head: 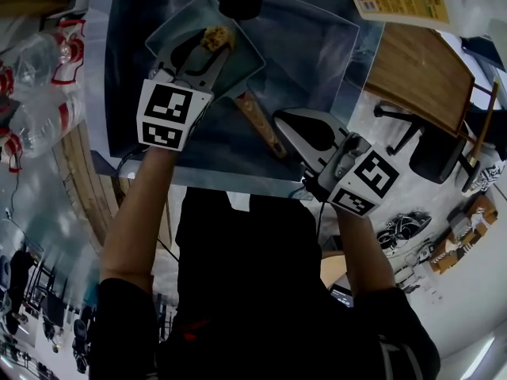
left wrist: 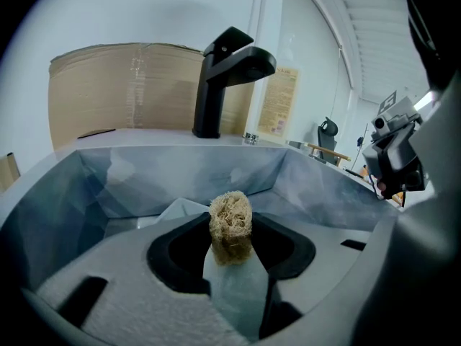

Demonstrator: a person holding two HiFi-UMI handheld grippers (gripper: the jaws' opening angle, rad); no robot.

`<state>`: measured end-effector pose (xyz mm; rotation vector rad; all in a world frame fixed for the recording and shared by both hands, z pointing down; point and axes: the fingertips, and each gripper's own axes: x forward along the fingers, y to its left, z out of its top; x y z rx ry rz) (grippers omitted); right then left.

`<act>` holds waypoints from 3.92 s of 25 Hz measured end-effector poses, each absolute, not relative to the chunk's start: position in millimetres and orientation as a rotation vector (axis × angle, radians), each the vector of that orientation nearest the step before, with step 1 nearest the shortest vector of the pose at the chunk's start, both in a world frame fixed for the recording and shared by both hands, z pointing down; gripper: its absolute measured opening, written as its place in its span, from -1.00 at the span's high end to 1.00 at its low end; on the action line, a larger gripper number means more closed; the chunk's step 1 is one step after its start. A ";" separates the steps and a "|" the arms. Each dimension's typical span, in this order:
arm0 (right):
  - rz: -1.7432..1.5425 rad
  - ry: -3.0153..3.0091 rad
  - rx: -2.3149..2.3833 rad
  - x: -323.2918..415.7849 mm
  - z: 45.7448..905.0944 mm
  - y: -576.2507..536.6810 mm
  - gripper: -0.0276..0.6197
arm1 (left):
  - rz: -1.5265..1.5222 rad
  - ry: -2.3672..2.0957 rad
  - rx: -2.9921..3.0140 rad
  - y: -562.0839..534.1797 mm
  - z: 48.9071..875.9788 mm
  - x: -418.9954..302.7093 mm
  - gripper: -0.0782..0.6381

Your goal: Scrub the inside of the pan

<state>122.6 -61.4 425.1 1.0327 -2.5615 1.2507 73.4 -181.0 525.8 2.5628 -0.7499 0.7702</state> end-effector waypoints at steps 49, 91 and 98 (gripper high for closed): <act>1.246 -2.592 1.079 137.6 411.9 -65.8 0.91 | 0.844 -0.439 2.531 -140.5 536.6 112.1 0.29; 0.704 -2.678 1.353 77.6 213.4 -28.3 0.91 | 0.163 -0.535 2.935 -88.0 192.9 -15.6 0.28; 0.649 -2.675 1.403 60.5 197.4 -16.9 0.91 | 0.125 -0.479 2.983 -75.1 169.8 -26.8 0.28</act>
